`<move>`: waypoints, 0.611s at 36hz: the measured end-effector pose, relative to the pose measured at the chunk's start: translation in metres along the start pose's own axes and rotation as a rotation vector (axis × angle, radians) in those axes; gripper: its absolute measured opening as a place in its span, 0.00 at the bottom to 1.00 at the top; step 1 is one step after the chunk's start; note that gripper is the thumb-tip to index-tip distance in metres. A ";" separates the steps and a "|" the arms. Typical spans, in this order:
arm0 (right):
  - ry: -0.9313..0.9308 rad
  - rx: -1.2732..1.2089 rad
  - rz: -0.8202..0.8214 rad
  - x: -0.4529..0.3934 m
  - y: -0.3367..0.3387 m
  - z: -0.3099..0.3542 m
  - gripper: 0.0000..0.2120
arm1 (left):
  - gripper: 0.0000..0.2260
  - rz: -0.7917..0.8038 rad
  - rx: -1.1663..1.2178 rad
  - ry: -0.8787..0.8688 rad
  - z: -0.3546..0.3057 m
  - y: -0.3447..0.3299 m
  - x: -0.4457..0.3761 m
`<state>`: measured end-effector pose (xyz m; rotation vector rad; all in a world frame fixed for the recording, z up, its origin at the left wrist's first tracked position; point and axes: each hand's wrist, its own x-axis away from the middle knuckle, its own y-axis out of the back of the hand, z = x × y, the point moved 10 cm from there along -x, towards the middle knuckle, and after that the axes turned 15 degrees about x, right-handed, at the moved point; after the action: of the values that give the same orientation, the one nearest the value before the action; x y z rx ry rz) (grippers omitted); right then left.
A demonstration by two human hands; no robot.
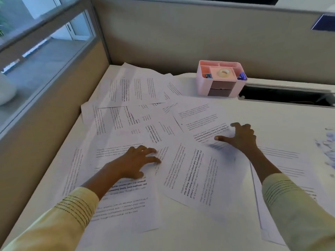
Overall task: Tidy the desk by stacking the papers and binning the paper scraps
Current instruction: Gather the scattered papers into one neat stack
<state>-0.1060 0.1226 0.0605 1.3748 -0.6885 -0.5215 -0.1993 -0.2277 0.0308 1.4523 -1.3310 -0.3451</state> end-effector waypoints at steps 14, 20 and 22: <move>0.320 -0.233 0.222 0.033 -0.039 0.063 0.23 | 0.26 -0.022 -0.129 -0.043 -0.012 0.014 -0.003; 0.149 -0.351 0.002 0.004 -0.009 0.018 0.21 | 0.39 0.065 -0.088 -0.064 -0.021 0.002 0.006; 0.064 -0.336 -0.009 -0.005 -0.004 0.000 0.18 | 0.43 0.106 -0.101 -0.050 -0.018 -0.003 0.007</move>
<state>-0.1090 0.1254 0.0558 1.0744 -0.5157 -0.5694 -0.1812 -0.2253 0.0384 1.2910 -1.4048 -0.3759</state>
